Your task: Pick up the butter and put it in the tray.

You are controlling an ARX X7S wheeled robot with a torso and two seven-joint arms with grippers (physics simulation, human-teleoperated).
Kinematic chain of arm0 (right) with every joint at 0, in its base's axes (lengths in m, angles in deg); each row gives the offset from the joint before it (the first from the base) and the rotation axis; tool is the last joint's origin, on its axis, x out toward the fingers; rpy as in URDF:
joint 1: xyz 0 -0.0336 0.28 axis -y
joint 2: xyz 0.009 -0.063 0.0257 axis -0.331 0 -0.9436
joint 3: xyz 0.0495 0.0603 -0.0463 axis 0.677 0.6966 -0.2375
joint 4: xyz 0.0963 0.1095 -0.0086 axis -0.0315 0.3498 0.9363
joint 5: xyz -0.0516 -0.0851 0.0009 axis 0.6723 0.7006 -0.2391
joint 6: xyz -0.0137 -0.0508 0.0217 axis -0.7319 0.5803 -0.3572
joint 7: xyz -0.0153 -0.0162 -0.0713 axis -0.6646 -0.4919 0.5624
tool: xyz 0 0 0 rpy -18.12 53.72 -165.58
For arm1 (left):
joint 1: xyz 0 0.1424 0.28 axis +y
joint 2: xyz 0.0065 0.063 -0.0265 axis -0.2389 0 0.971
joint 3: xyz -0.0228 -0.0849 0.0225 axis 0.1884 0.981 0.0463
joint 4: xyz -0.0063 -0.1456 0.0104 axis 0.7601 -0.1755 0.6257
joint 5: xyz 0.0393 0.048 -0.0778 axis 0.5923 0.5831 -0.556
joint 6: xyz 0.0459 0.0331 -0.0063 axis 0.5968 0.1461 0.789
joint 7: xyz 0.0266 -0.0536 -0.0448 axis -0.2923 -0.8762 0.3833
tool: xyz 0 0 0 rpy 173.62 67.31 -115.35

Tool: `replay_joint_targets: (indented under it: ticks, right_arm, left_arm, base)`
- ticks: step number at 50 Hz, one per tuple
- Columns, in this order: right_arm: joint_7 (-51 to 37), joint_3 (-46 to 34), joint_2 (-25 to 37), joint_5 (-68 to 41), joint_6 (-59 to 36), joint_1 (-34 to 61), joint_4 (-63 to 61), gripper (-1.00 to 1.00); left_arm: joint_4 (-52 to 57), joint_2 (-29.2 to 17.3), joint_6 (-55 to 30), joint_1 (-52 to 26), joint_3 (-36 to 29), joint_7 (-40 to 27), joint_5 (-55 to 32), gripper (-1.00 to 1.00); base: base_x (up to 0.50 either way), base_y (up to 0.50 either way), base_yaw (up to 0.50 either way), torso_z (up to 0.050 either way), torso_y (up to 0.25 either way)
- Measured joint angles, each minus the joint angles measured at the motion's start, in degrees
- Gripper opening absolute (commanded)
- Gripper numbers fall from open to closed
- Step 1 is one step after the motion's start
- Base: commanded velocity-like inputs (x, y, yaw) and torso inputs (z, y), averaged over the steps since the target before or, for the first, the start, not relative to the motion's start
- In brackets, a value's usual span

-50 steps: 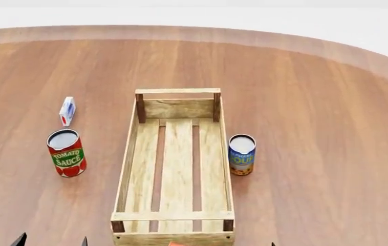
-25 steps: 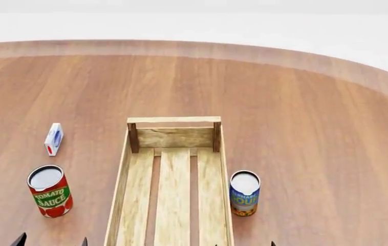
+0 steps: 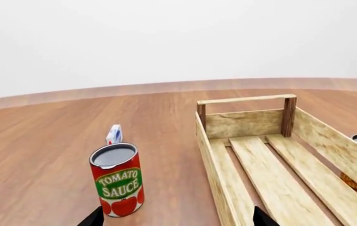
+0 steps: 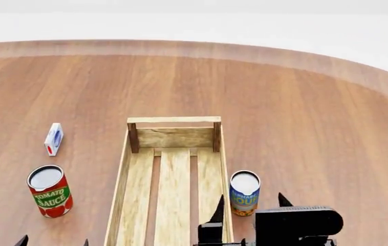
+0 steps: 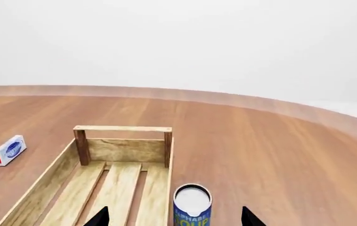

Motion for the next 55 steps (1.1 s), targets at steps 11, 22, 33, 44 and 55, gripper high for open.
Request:
replay_joint_targets:
  ticks: [11,22,33,44,55]
  right_arm:
    - [0.68,1.08,1.62,-4.7,-12.11,8.39,-4.6,1.0]
    - [6.14,-2.3,5.45,-8.75,-24.49,20.38,-3.78,1.0]
    - [30.15,-30.88,16.35,-8.28,-33.85,42.19,-5.6,1.0]
    - [41.57,-45.62,20.4,-7.84,-37.04,50.91,-6.85,1.0]
    - [46.3,-50.81,22.2,-8.53,-38.33,53.74,-8.11,1.0]
  left_arm:
    - [-0.28,-0.22,0.1,-0.15,-0.37,-0.36,-0.41,1.0]
    - [-0.42,-0.48,0.08,-0.31,-0.71,-0.71,-0.81,1.0]
    - [-1.03,-0.64,0.45,-0.33,-1.37,-0.94,-0.88,1.0]
    - [-1.38,-0.86,0.69,-0.34,-1.89,-1.22,-1.03,1.0]
    - [-1.77,-1.03,0.86,-0.44,-2.37,-1.49,-1.2,1.0]
  base:
    - [0.0,0.0,0.0,0.0,0.0]
    - [0.0,0.0,0.0,0.0,0.0]
    - [0.0,0.0,0.0,0.0,0.0]
    - [0.0,0.0,0.0,0.0,0.0]
    - [0.0,0.0,0.0,0.0,0.0]
